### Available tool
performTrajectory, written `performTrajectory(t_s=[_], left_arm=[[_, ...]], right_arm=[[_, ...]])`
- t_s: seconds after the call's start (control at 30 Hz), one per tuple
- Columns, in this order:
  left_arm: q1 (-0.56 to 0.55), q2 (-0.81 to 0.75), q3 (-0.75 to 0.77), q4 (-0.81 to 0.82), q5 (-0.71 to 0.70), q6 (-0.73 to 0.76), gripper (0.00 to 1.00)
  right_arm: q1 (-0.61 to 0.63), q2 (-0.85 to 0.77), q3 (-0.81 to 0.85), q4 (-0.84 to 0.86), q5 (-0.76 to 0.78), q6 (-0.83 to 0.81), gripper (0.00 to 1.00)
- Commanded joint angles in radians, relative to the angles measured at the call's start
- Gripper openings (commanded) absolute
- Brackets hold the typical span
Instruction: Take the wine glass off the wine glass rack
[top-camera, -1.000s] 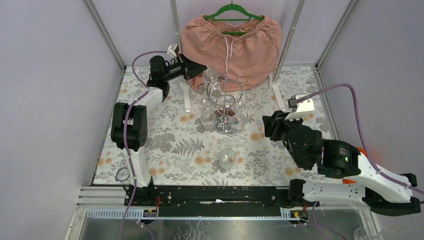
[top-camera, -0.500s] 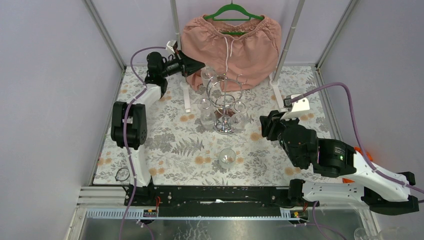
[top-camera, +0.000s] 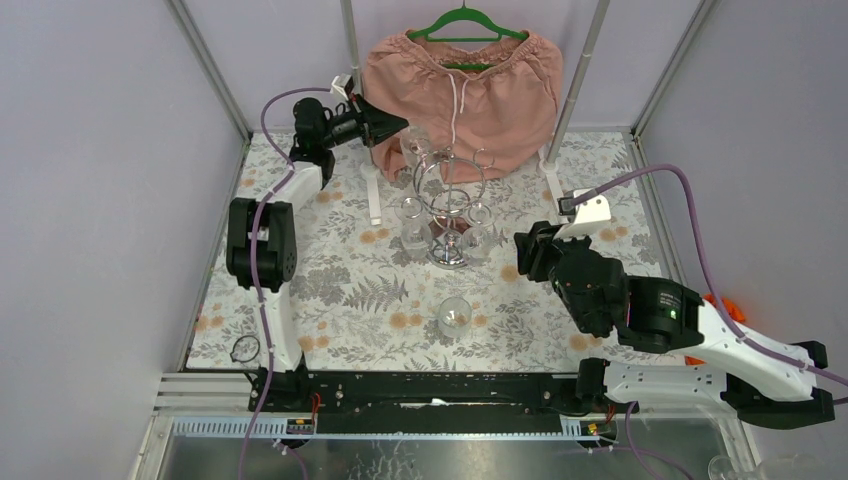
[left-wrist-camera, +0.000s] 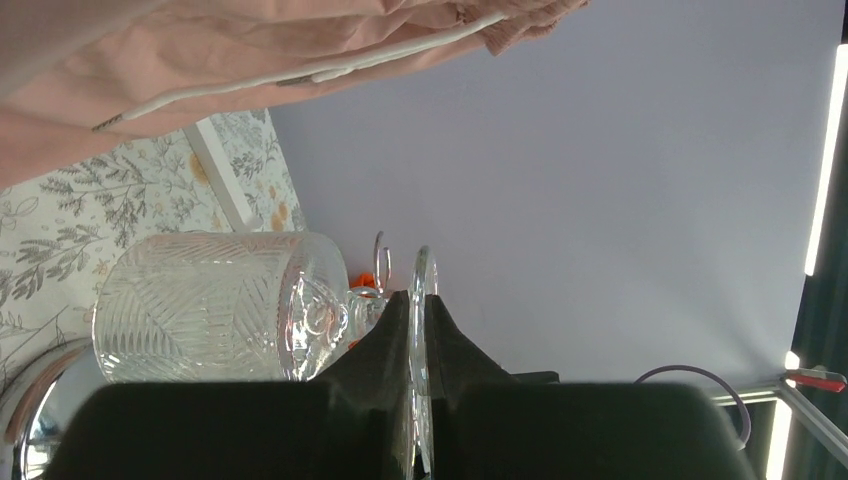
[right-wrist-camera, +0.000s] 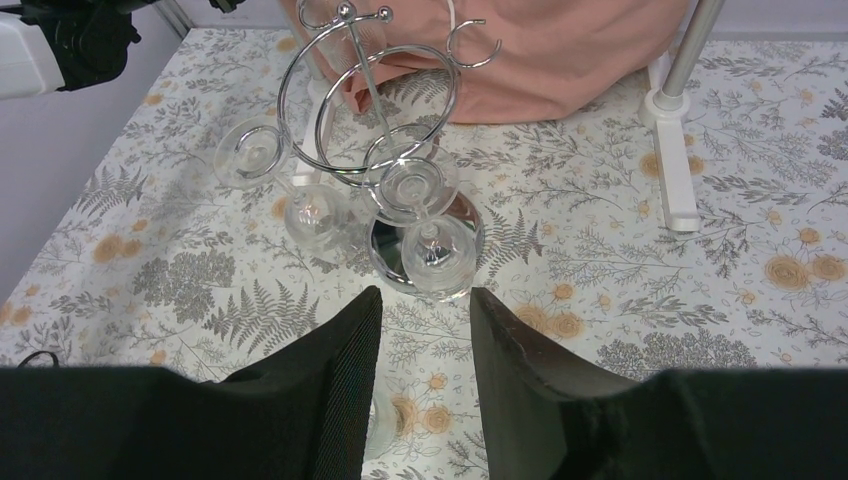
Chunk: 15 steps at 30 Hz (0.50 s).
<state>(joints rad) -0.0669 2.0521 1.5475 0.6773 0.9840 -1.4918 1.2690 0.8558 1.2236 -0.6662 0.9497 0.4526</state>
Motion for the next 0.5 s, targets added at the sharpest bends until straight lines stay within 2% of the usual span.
performTrajectory(t_s=[0.0,0.17,0.47], left_arm=[[0.009,0.018,0.067,0.031,-0.004,-0.020,0.00],[0.013,0.005,0.060,0.032,-0.006,-0.022,0.00],[0.038,-0.111,0.049,0.069,-0.016,-0.038,0.00]], right_arm=[[0.001,0.006,-0.011,0.039,0.011,0.026,0.46],[0.000,0.013,-0.016,0.044,0.011,0.028,0.47],[-0.017,0.030,-0.032,0.074,-0.033,0.033,0.48]])
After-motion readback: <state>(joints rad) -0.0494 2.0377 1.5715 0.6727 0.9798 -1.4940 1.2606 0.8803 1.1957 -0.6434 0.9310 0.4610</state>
